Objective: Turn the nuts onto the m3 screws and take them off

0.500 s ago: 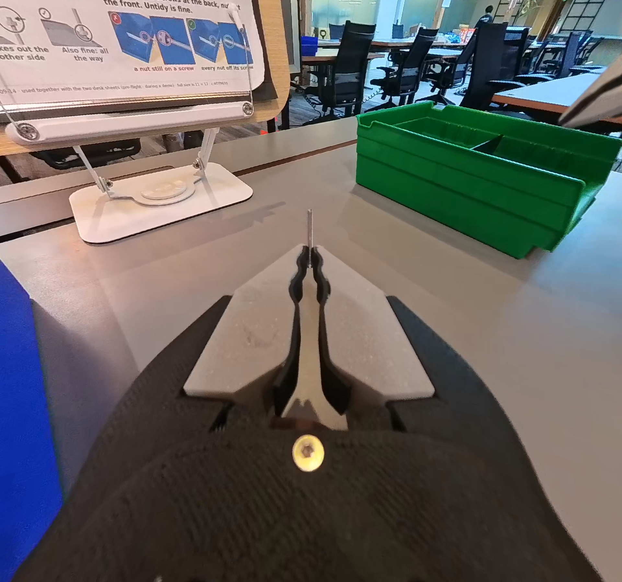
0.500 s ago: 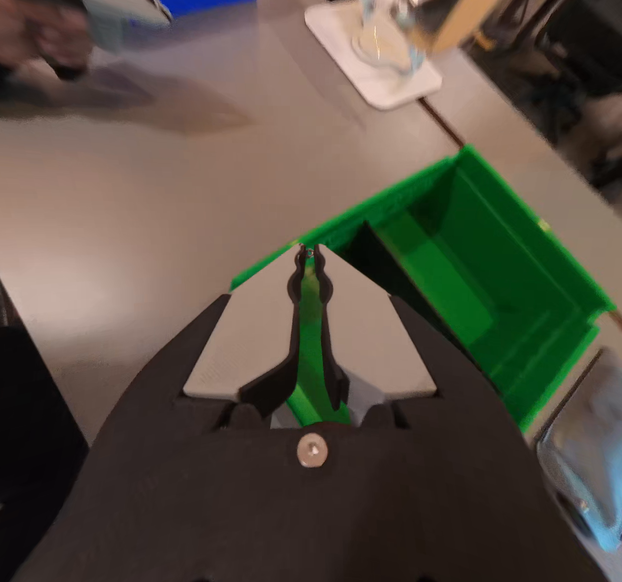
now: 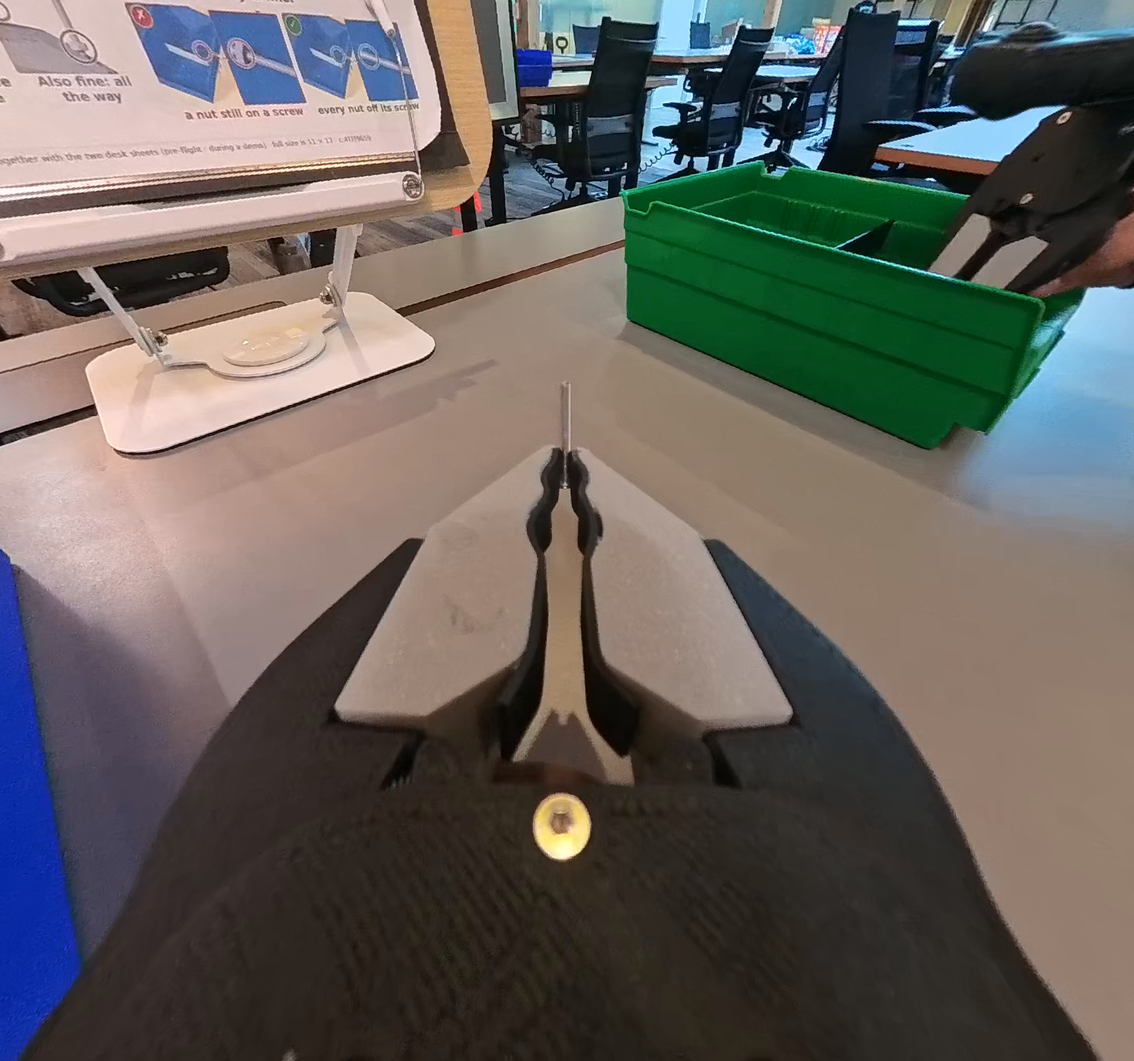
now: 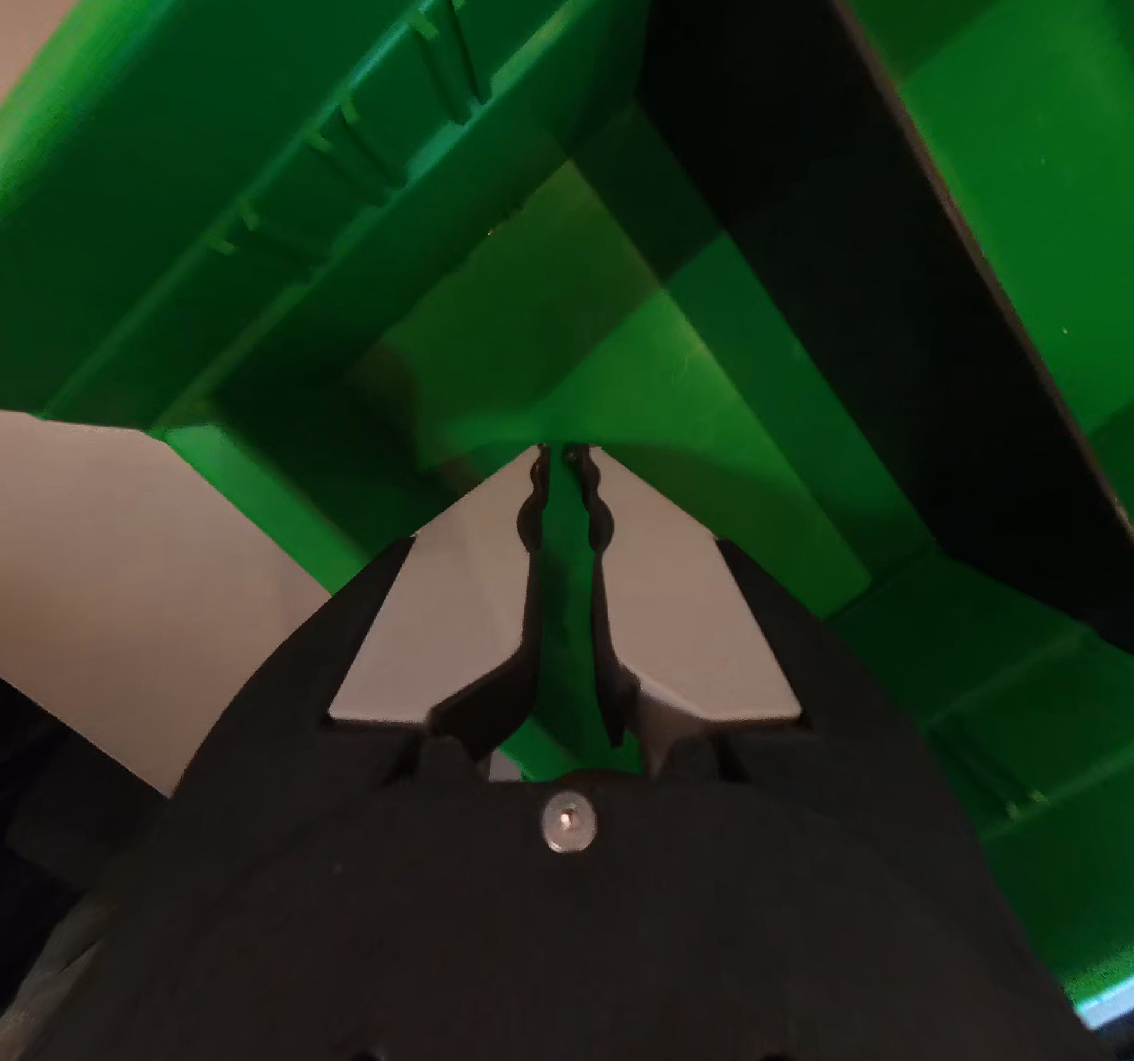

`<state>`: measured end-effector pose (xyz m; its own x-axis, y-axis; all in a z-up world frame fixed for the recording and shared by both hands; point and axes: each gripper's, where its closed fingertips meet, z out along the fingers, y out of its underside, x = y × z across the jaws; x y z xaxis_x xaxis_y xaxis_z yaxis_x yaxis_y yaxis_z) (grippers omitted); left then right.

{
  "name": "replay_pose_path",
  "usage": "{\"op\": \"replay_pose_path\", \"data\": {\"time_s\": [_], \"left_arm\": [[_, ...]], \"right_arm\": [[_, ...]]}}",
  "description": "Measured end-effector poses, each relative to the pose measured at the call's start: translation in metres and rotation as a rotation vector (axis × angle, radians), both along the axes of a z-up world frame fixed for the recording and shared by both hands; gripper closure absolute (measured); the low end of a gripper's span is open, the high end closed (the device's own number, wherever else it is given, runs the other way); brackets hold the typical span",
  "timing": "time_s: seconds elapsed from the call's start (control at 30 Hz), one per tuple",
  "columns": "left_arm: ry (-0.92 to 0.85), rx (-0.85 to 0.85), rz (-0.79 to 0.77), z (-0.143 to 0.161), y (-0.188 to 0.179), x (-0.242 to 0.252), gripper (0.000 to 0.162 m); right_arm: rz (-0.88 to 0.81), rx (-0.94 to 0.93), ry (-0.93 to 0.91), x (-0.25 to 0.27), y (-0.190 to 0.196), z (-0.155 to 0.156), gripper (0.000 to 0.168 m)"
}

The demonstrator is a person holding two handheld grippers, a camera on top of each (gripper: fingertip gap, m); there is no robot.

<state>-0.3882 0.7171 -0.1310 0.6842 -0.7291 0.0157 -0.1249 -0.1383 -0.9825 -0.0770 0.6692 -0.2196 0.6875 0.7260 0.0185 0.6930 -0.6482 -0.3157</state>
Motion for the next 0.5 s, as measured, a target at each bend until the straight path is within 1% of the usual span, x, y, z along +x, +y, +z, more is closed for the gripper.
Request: {"op": "replay_pose_path", "data": {"time_s": [0.03, 0.17, 0.3, 0.4, 0.47, 0.5], "left_arm": [[-0.002, 0.002, -0.003, 0.001, -0.001, 0.0, 0.162], [-0.004, 0.004, -0.023, 0.002, -0.004, 0.003, 0.162], [-0.001, 0.01, -0.075, 0.002, -0.011, 0.011, 0.162], [0.006, 0.03, -0.129, 0.003, -0.019, 0.02, 0.162], [-0.002, 0.044, -0.198, 0.005, -0.029, 0.029, 0.162], [-0.012, 0.046, -0.236, 0.006, -0.035, 0.034, 0.162]], "right_arm": [[-0.004, 0.002, 0.011, -0.001, 0.001, 0.001, 0.159], [-0.022, 0.011, 0.063, -0.003, 0.0, 0.007, 0.151], [-0.035, 0.047, 0.114, -0.002, -0.002, 0.025, 0.152], [-0.063, 0.13, 0.179, -0.005, 0.002, 0.053, 0.152], [-0.069, 0.208, 0.281, -0.021, 0.004, 0.083, 0.152], [-0.043, 0.251, 0.36, -0.038, 0.001, 0.101, 0.152]]}}
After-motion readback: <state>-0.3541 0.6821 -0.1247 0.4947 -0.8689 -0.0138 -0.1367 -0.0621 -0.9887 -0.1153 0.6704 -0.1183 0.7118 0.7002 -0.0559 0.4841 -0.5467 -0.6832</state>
